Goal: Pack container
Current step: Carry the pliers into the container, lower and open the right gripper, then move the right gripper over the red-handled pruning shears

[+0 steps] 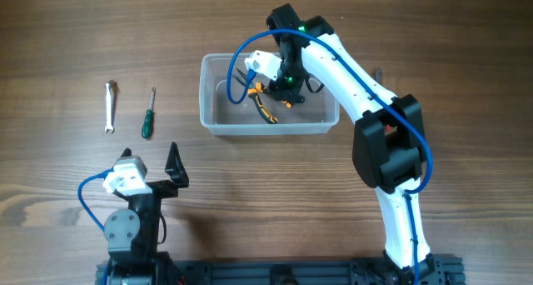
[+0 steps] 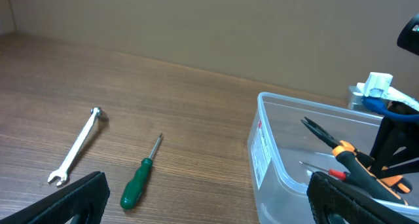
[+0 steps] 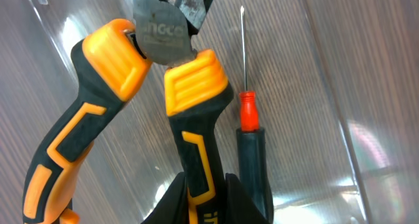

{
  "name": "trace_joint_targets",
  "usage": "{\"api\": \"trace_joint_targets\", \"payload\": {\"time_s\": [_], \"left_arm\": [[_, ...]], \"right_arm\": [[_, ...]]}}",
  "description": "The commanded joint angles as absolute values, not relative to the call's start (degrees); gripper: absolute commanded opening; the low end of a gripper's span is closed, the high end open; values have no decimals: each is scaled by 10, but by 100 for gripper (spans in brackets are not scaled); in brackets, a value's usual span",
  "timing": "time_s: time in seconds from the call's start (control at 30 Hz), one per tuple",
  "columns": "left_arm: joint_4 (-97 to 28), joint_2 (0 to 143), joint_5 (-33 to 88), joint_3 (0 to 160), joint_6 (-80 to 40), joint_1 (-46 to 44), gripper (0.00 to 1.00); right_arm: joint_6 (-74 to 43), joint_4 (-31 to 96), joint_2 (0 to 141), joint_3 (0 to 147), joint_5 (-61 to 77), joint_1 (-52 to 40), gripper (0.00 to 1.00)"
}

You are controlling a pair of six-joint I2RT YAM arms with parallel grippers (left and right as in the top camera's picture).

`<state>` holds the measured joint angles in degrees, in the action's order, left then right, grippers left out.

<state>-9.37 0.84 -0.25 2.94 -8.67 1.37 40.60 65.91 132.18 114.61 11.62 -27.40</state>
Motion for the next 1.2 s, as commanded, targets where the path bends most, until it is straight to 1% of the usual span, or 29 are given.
{"api": "trace_joint_targets", "payload": {"time_s": [0.0, 0.07, 0.1, 0.17, 0.33, 0.4, 0.47, 0.5, 0.53, 0.57, 0.6, 0.8, 0.87, 1.0, 1.03, 1.1, 1.17], "left_arm": [[-91, 4, -10, 26, -77, 10, 100], [-91, 4, -10, 26, -77, 10, 100], [-91, 4, -10, 26, -77, 10, 100], [-91, 4, -10, 26, -77, 10, 100], [-91, 4, -10, 26, -78, 10, 100], [-91, 4, -10, 26, -77, 10, 100], [-91, 4, -10, 26, -77, 10, 100], [-91, 4, -10, 26, -78, 10, 100], [-91, 4, -10, 26, -77, 10, 100], [-91, 4, -10, 26, -78, 10, 100], [-91, 4, -10, 26, -78, 10, 100], [-91, 4, -10, 26, -77, 10, 100], [-91, 4, -10, 26, -78, 10, 100], [-91, 4, -10, 26, -77, 10, 100], [-91, 4, -10, 26, -77, 10, 100], [-91, 4, -10, 26, -77, 10, 100], [-91, 4, -10, 26, -78, 10, 100]], "right_arm": [[389, 656, 1323, 1146, 135, -275, 25], [389, 655, 1323, 1146, 128, -275, 33], [388, 654, 1323, 1146, 125, -275, 35], [388, 653, 1323, 1146, 114, -275, 41], [358, 666, 1320, 1178, 98, -274, 44], [358, 689, 1316, 1219, 91, -272, 48], [342, 705, 1304, 1258, 57, -271, 60], [330, 711, 1296, 1275, 36, -269, 64], [323, 721, 1286, 1295, 17, -266, 74], [321, 736, 1273, 1317, 7, -261, 95], [321, 747, 1261, 1331, 2, -255, 100], [291, 814, 1165, 1343, -7, -190, 100], [255, 844, 1139, 1343, -2, -147, 100], [224, 900, 1129, 1342, 0, -78, 100], [207, 898, 1129, 1334, 2, -58, 100], [209, 893, 1129, 1315, 18, -27, 100], [208, 863, 1130, 1273, 37, 15, 100]]}}
